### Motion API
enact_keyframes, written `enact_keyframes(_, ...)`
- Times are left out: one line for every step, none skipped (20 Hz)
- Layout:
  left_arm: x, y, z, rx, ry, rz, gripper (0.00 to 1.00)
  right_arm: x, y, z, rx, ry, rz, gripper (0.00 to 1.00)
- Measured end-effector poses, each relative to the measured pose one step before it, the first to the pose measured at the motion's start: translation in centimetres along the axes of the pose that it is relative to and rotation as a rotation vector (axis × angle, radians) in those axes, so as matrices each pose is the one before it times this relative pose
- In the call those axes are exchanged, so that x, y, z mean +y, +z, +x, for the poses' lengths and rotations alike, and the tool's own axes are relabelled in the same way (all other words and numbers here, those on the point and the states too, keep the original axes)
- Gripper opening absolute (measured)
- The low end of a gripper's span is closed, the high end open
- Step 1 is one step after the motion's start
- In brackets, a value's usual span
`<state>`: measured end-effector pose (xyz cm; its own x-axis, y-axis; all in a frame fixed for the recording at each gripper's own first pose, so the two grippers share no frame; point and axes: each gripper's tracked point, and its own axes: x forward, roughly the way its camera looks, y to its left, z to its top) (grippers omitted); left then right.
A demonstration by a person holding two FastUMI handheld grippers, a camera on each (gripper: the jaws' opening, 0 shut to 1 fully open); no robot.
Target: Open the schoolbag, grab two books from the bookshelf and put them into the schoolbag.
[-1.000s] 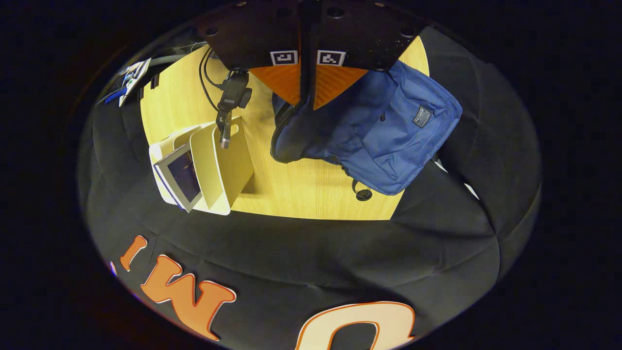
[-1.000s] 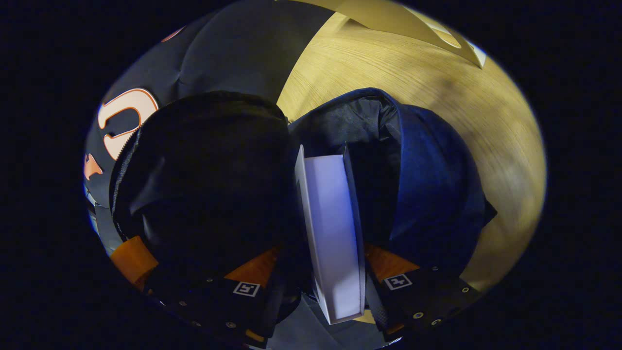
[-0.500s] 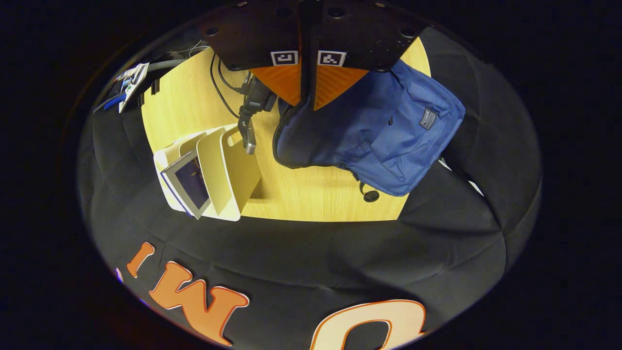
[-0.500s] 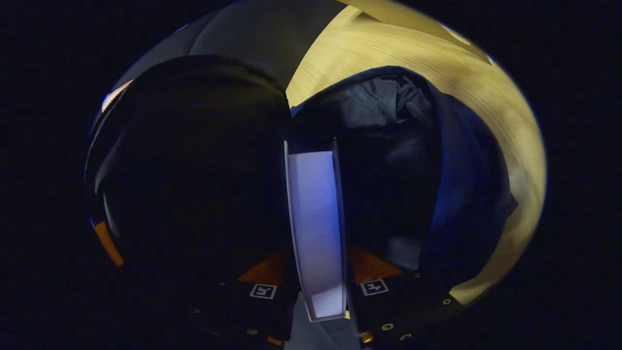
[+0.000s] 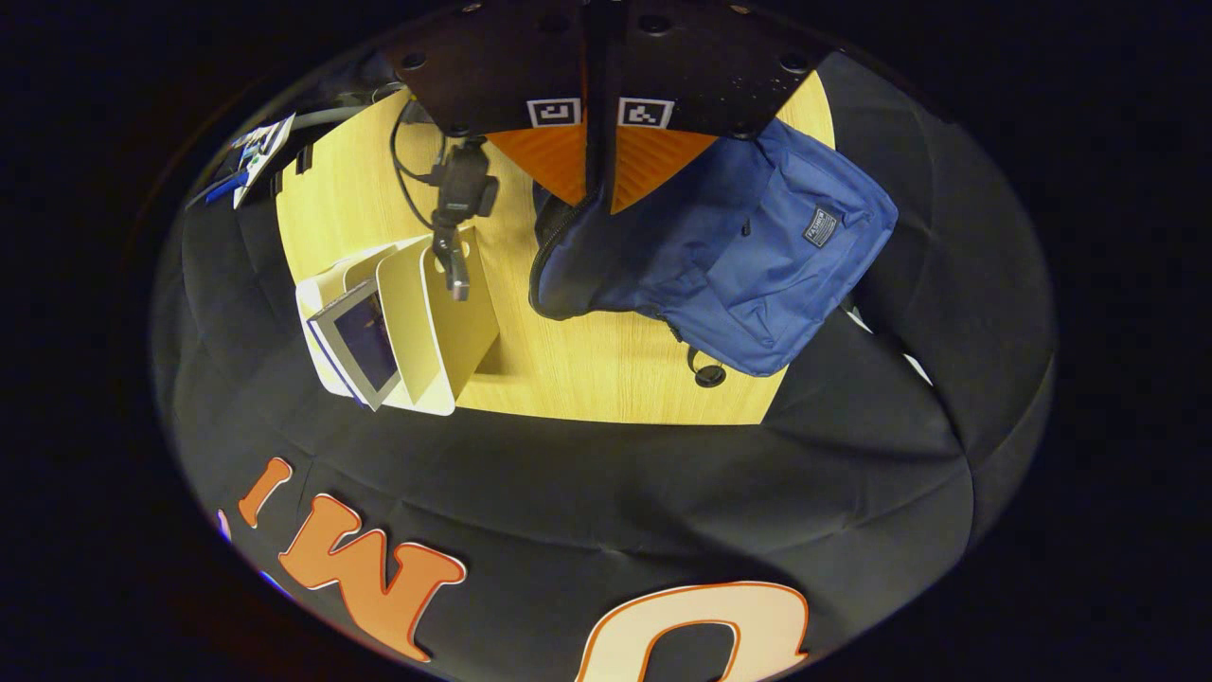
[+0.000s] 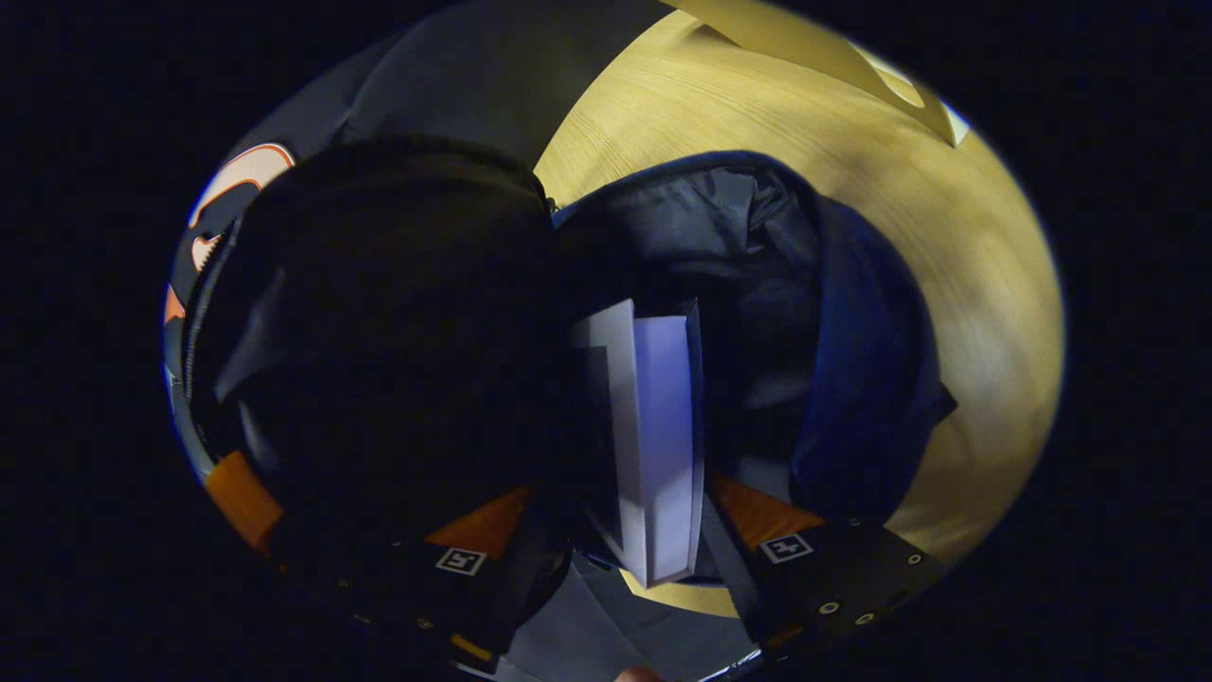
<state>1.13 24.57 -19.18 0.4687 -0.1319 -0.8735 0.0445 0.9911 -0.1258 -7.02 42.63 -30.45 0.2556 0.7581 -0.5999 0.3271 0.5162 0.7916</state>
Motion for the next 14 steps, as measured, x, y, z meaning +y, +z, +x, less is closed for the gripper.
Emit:
enact_keyframes(-0.042, -0.088, 0.192, 0.00204, -0.00427, -0.00652, 0.00, -0.221, 0.441, -0.872, -0.01255, -0.00798, -0.02156, 0.79)
enact_keyframes(0.076, -0.091, 0.022, -0.00030, 0.00154, -0.00319, 0.01, -0.258, 0.950, -1.265, -0.02982, -0.01252, -0.02578, 0.94)
enact_keyframes(-0.093, 0.082, -0.010, -0.00273, -0.00155, -0.00468, 0.00, -0.438, 1.242, -1.316, -0.04005, -0.02678, -0.03084, 0.95)
enact_keyframes(0.067, -0.014, -0.083, 0.00078, 0.00309, -0.00257, 0.00, -0.826, 1.294, -1.145, -0.03549, -0.02078, -0.02963, 0.95)
enact_keyframes(-0.077, 0.100, -0.009, -0.00431, 0.00020, -0.00418, 0.00, -0.981, 0.979, -1.568, -0.02555, -0.01460, -0.03021, 0.95)
enact_keyframes(0.033, -0.010, 0.036, -0.00109, 0.00299, -0.00515, 0.00, -0.942, 0.617, -1.639, -0.01711, -0.01736, -0.02768, 0.95)
enact_keyframes(0.040, -0.029, 0.054, -0.00136, -0.00031, -0.00354, 0.00, -0.839, 0.886, -1.369, -0.02276, -0.02281, -0.03378, 0.96)
enact_keyframes(0.119, -0.094, 0.023, 0.00083, 0.00329, -0.00211, 0.00, -0.982, 1.163, -1.522, -0.02856, -0.02082, -0.03127, 0.96)
enact_keyframes(0.072, 0.031, -0.059, 0.00045, 0.00294, -0.00274, 0.00, -0.639, 1.164, -1.470, -0.03450, -0.01778, -0.02944, 0.96)
enact_keyframes(0.095, 0.084, -0.120, -0.00298, 0.00587, 0.00135, 0.00, -1.009, 1.426, -1.448, -0.02664, -0.02300, -0.03439, 0.96)
enact_keyframes(0.020, 0.059, -0.009, -0.00237, 0.00512, -0.00006, 0.00, -0.990, 1.467, -1.792, -0.03238, -0.02676, -0.03322, 0.96)
enact_keyframes(0.047, 0.057, -0.073, -0.00415, 0.00782, 0.00602, 0.00, -1.137, 1.668, -1.529, -0.03213, -0.03351, -0.04192, 0.96)
enact_keyframes(-0.052, 0.123, -0.100, -0.00044, 0.00625, 0.00387, 0.00, -1.447, 1.635, -1.388, -0.04015, -0.03773, -0.04779, 0.95)
enact_keyframes(-0.046, 0.058, -0.114, -0.00202, 0.00681, 0.00903, 0.00, -1.593, 1.872, -1.048, -0.03786, -0.04626, -0.05566, 0.96)
